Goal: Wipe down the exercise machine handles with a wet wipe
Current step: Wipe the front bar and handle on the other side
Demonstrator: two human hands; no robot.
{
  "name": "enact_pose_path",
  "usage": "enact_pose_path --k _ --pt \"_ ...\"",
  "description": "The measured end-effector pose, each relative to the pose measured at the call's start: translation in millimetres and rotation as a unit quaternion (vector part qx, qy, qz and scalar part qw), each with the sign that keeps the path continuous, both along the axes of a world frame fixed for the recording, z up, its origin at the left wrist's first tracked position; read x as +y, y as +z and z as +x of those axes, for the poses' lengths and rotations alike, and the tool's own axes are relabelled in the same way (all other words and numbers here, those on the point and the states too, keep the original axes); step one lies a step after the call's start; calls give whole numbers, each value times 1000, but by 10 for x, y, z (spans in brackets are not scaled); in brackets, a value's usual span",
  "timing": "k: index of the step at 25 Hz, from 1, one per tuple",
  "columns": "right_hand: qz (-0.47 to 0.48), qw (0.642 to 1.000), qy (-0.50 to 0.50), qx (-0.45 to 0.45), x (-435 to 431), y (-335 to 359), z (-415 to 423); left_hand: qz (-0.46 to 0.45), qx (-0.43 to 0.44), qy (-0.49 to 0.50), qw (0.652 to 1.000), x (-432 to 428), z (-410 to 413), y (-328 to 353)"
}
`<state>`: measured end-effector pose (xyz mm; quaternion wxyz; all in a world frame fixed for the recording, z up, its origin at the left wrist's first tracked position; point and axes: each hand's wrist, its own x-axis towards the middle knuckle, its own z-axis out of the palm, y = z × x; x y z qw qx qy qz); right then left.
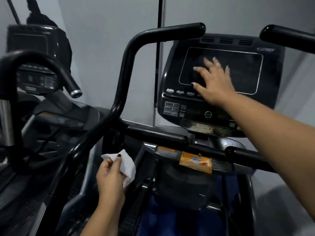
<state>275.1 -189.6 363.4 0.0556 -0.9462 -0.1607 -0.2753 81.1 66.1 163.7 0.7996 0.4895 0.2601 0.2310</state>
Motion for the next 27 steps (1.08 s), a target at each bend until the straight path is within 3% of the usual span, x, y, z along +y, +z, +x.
enact_pose_path --k 3,7,12,16,20,23,25,27 --pt "-99 995 -7 -13 -14 -89 340 -135 -63 27 988 162 265 79" --pt "-139 988 -14 -68 -108 -392 560 -197 -100 37 975 312 584 284" --pt "-115 988 -8 -102 -107 -440 620 -118 -128 61 983 276 859 163" --pt "-107 988 -6 -109 -101 -446 622 50 -137 105 984 92 962 41" --pt "-105 988 -11 -114 -104 -442 617 140 -69 206 966 78 1237 86" --pt "-112 986 -15 -122 -97 -451 628 122 -62 268 954 101 1473 262" --pt "-111 986 -16 -124 -96 -454 635 55 -61 282 956 76 1550 376" --pt "-109 986 -14 -126 -104 -457 640 5 -72 216 974 108 1551 378"
